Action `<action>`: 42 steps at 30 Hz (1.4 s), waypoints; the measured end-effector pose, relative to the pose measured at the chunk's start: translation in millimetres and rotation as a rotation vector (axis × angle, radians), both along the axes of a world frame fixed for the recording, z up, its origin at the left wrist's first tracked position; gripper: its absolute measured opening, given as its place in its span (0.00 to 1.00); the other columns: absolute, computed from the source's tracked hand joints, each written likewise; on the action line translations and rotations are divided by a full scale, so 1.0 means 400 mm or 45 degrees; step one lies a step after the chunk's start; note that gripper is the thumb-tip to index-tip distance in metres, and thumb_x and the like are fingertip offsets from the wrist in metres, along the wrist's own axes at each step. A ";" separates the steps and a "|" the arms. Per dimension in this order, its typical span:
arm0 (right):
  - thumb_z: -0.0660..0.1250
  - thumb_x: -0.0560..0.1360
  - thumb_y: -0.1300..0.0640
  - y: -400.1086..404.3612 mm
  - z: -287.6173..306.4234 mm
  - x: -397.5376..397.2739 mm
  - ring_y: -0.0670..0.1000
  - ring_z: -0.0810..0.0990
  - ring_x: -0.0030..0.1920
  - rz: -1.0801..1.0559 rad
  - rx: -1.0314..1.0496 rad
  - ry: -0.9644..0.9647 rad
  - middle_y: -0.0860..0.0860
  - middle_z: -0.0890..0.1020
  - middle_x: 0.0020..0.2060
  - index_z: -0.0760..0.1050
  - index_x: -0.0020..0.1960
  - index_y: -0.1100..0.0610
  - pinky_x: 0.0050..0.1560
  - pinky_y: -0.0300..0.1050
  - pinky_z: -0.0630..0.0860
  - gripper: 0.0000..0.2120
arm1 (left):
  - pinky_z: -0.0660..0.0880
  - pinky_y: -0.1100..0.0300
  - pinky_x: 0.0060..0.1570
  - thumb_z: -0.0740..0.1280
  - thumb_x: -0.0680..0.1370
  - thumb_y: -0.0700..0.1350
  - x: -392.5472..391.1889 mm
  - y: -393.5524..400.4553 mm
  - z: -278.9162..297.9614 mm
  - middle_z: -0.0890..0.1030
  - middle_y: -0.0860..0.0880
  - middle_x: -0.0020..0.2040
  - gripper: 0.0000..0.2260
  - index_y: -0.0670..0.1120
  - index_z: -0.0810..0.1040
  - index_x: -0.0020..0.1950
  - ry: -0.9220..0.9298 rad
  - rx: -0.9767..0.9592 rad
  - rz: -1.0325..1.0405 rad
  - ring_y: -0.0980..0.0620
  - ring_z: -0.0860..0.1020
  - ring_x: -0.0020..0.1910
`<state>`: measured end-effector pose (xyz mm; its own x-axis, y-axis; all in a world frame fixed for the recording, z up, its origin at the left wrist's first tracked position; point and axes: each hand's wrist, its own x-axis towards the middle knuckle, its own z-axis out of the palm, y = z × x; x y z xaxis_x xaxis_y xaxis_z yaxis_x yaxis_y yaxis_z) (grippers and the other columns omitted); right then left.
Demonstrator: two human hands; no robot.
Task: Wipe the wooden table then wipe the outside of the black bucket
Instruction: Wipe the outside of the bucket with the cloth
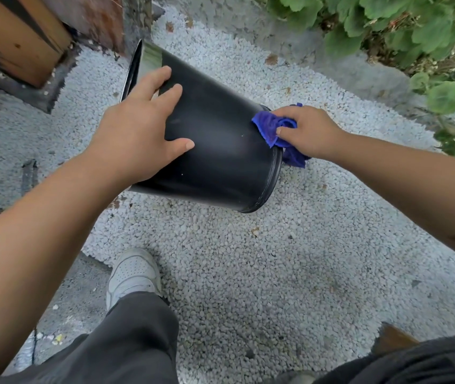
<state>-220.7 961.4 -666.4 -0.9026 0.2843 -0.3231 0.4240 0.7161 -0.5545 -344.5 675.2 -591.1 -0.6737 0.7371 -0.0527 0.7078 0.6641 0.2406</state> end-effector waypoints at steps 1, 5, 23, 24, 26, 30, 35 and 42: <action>0.64 0.75 0.54 -0.005 0.002 0.011 0.46 0.75 0.50 0.006 -0.001 0.007 0.42 0.79 0.50 0.77 0.62 0.42 0.51 0.39 0.68 0.16 | 0.71 0.42 0.62 0.74 0.73 0.56 0.000 -0.002 -0.001 0.57 0.49 0.81 0.37 0.46 0.64 0.77 -0.002 0.003 0.000 0.45 0.67 0.73; 0.67 0.73 0.52 -0.034 0.010 0.086 0.45 0.78 0.47 0.007 -0.069 0.039 0.41 0.81 0.48 0.77 0.60 0.41 0.47 0.35 0.70 0.16 | 0.72 0.43 0.62 0.73 0.73 0.57 0.002 0.001 0.001 0.57 0.50 0.81 0.37 0.47 0.64 0.77 -0.006 0.004 0.015 0.45 0.69 0.72; 0.67 0.74 0.49 -0.263 -0.097 0.305 0.56 0.77 0.40 0.463 0.078 -0.228 0.51 0.70 0.51 0.71 0.67 0.42 0.44 0.48 0.76 0.21 | 0.69 0.45 0.66 0.74 0.72 0.56 0.007 -0.001 0.000 0.57 0.51 0.81 0.37 0.46 0.64 0.78 -0.072 0.059 0.008 0.47 0.66 0.75; 0.67 0.75 0.50 -0.284 -0.101 0.300 0.57 0.78 0.43 0.428 0.036 -0.284 0.51 0.70 0.51 0.72 0.66 0.43 0.46 0.49 0.76 0.20 | 0.69 0.45 0.68 0.73 0.73 0.56 0.005 -0.003 0.001 0.57 0.50 0.81 0.37 0.46 0.64 0.78 -0.085 0.064 0.006 0.47 0.65 0.75; 0.68 0.74 0.52 -0.315 -0.094 0.285 0.53 0.77 0.49 0.419 -0.175 -0.411 0.48 0.72 0.50 0.75 0.64 0.43 0.51 0.47 0.75 0.18 | 0.65 0.50 0.70 0.73 0.74 0.55 0.000 -0.008 0.005 0.57 0.50 0.81 0.36 0.46 0.64 0.78 -0.142 0.106 0.003 0.48 0.63 0.76; 0.70 0.71 0.58 -0.321 -0.020 0.265 0.43 0.81 0.47 0.377 -0.938 -0.691 0.44 0.84 0.47 0.80 0.57 0.44 0.48 0.37 0.78 0.16 | 0.58 0.60 0.72 0.69 0.75 0.54 0.014 -0.018 0.028 0.58 0.48 0.80 0.34 0.47 0.63 0.79 -0.408 0.356 0.034 0.52 0.58 0.78; 0.71 0.65 0.66 -0.254 0.081 0.228 0.53 0.80 0.48 -0.137 -1.408 -0.553 0.60 0.82 0.52 0.79 0.53 0.58 0.51 0.48 0.78 0.16 | 0.58 0.55 0.76 0.65 0.74 0.57 0.047 0.009 0.055 0.60 0.47 0.78 0.32 0.52 0.62 0.76 -0.708 0.682 -0.066 0.52 0.59 0.78; 0.76 0.54 0.30 -0.088 0.211 0.241 0.58 0.79 0.40 -0.383 -1.219 -0.448 0.63 0.81 0.41 0.81 0.45 0.58 0.43 0.52 0.77 0.34 | 0.66 0.41 0.71 0.66 0.76 0.51 0.074 0.109 0.072 0.57 0.45 0.80 0.36 0.45 0.54 0.79 -1.373 0.796 -0.448 0.39 0.60 0.78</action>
